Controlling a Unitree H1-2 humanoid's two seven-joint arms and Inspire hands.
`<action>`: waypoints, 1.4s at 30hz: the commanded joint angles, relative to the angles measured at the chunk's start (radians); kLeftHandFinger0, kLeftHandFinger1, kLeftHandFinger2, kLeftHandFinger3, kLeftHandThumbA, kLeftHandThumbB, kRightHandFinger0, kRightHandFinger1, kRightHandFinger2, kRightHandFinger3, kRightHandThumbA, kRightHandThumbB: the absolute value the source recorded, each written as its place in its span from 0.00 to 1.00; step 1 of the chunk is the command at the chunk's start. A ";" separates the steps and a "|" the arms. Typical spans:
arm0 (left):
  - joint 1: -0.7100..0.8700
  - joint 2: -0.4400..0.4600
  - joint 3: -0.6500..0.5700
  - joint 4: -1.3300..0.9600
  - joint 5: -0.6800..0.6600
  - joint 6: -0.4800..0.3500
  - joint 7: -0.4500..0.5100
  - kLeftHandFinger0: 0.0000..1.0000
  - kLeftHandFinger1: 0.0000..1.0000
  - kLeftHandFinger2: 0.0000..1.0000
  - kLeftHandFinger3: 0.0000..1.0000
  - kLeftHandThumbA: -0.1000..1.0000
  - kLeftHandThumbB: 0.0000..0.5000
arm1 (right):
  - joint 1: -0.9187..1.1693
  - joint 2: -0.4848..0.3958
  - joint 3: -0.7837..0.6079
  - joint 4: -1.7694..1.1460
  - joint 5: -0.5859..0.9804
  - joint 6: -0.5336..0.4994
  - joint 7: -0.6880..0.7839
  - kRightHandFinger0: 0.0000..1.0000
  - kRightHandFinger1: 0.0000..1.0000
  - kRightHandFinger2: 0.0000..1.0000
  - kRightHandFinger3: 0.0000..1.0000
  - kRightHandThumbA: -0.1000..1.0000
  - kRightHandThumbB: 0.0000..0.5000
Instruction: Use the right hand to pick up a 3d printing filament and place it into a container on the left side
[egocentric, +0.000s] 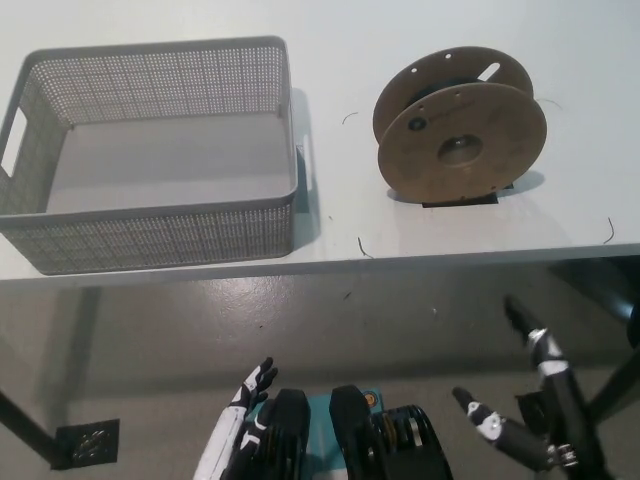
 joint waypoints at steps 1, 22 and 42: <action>-0.018 0.010 -0.011 -0.038 0.020 -0.066 0.046 1.00 1.00 1.00 1.00 1.00 0.45 | -0.095 -0.181 -0.057 -0.312 0.027 0.220 0.148 1.00 1.00 1.00 1.00 0.93 0.32; -0.029 0.026 -0.001 -0.039 0.024 -0.066 0.046 1.00 1.00 1.00 1.00 1.00 0.41 | -1.052 -0.739 0.047 -0.087 0.097 0.834 0.637 1.00 1.00 1.00 1.00 1.00 0.70; -0.014 0.029 -0.003 -0.031 0.016 -0.066 0.043 1.00 1.00 1.00 1.00 1.00 0.42 | -1.546 -0.517 0.434 0.602 -0.109 0.806 0.864 1.00 1.00 1.00 1.00 1.00 0.99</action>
